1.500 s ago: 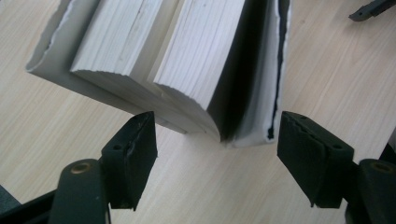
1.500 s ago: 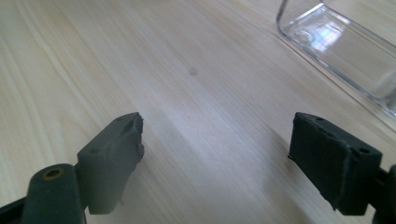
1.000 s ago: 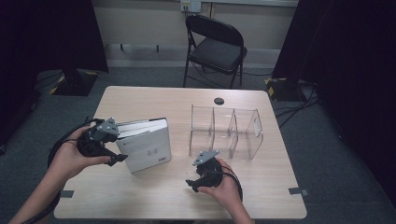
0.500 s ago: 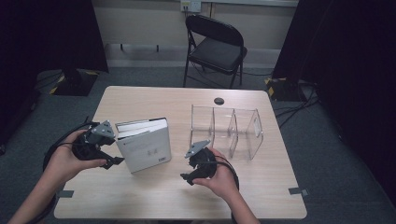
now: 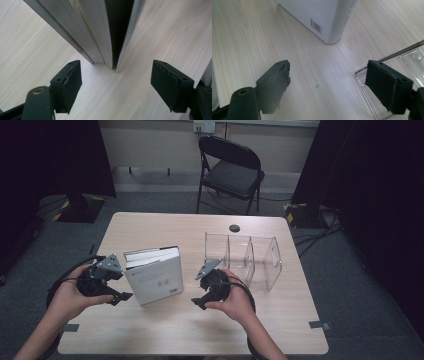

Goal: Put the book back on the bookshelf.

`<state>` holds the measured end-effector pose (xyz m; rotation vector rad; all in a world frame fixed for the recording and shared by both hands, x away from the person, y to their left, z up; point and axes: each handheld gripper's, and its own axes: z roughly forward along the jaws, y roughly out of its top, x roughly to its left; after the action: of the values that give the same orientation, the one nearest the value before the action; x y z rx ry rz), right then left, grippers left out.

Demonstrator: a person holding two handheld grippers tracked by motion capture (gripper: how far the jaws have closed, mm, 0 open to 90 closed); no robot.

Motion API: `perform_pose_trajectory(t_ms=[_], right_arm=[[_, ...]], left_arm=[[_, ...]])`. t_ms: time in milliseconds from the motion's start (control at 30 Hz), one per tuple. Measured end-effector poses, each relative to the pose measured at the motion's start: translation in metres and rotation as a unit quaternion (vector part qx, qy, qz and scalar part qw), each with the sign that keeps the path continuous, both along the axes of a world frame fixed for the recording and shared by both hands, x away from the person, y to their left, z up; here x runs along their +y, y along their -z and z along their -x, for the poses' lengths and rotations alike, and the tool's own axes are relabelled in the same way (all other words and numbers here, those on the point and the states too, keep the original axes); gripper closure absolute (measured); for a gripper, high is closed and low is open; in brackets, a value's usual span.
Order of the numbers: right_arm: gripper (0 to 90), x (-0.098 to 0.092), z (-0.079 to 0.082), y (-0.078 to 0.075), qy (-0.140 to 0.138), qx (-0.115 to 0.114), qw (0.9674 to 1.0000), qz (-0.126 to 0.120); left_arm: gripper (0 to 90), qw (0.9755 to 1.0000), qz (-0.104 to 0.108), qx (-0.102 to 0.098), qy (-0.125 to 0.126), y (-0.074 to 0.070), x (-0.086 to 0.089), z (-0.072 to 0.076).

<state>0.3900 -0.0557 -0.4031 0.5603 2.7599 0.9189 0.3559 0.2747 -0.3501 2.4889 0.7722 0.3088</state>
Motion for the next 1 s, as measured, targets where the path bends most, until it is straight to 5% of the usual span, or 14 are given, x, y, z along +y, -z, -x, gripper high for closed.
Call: perform_pose_trajectory(t_ms=[567,1000], right_arm=[[18.5,0.009,-0.015,-0.027,-0.005,-0.004,1.0000,0.007],[18.3,0.016,-0.025,-0.044,-0.014,-0.008,0.9997,0.016]], left_arm=[[24.7,0.9996,0.024,0.001,-0.012,0.026,0.012,0.009],[24.2,0.9987,0.040,0.025,-0.017,0.077,0.016,0.013]])
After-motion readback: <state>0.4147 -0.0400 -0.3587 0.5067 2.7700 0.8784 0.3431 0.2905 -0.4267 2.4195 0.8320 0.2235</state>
